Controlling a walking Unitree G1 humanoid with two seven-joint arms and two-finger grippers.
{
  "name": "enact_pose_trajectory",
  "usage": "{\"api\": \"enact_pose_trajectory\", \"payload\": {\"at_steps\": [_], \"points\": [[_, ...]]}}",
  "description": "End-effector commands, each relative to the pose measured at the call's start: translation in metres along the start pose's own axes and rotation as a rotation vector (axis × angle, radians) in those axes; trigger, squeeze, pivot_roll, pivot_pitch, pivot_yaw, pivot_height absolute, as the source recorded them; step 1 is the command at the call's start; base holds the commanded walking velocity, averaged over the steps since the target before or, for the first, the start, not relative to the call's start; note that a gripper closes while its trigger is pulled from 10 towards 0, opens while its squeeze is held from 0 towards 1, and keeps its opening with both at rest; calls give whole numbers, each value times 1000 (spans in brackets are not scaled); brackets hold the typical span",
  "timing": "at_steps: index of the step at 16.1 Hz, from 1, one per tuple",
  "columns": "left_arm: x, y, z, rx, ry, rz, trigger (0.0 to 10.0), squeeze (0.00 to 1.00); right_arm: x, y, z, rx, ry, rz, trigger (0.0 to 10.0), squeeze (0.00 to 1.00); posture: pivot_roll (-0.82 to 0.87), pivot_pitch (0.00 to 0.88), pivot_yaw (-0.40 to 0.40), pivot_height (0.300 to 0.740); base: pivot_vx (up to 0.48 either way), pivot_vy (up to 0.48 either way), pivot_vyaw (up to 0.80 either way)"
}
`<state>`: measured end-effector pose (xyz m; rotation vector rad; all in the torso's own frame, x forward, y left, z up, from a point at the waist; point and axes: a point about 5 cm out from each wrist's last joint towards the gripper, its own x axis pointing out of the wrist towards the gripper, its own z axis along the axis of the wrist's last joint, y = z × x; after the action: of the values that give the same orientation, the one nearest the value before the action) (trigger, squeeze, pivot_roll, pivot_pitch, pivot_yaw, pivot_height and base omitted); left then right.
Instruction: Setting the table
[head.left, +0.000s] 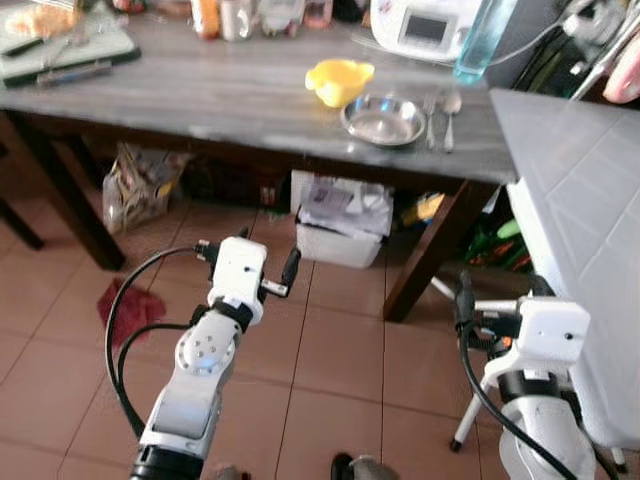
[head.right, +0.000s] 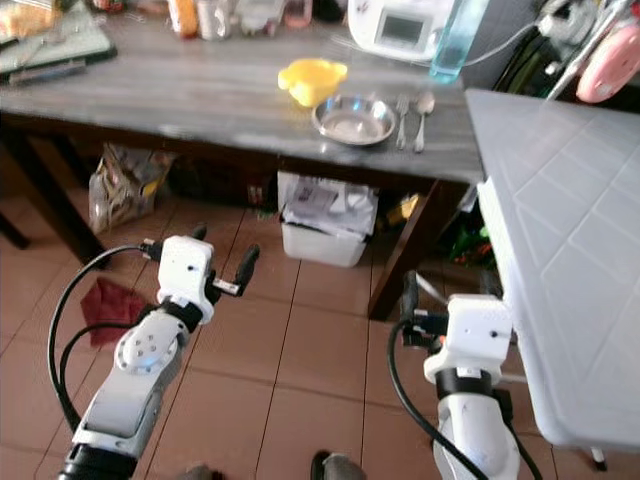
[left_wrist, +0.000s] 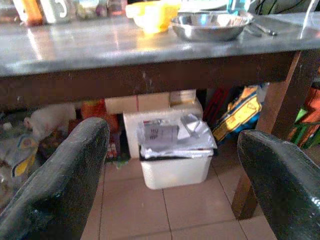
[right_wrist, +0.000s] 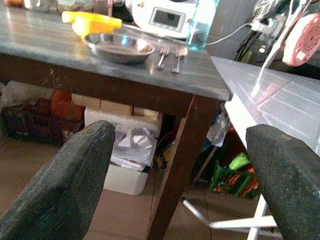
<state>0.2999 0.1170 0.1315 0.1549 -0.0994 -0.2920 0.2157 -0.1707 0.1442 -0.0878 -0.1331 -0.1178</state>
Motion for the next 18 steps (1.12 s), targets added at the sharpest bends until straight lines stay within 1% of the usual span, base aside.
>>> {"api": "enact_pose_trajectory", "payload": {"at_steps": [1, 4, 9, 12, 15, 18], "points": [[0, -1, 1, 3, 5, -3, 10000, 0, -2, -3, -2, 0, 5, -9, 10000, 0, 115, 154, -68, 714, -262, 0, 0], [0, -3, 6, -3, -7, -7, 10000, 0, -3, -3, 0, 6, -8, -14, 10000, 0, 115, 154, -68, 714, -295, 0, 0], [3, -3, 7, -3, -8, -7, 10000, 0, 1, -5, 1, -1, -20, -15, 10000, 0, 115, 146, -67, 714, -278, 0, 0], [4, -4, 7, -4, -8, -9, 10000, 0, 1, -4, 0, -2, -19, -16, 10000, 0, 114, 143, -62, 714, -254, 0, 0], [6, -8, 7, 1, -26, -34, 10000, 0, 2, -6, -1, -5, -23, -26, 10000, 0, 104, 133, -52, 714, 0, 0, 0], [15, -12, 13, -17, -69, -42, 10000, 0, 6, -10, 3, -34, -51, -39, 10000, 0, 87, 87, -53, 714, 0, 0, 0]]}}
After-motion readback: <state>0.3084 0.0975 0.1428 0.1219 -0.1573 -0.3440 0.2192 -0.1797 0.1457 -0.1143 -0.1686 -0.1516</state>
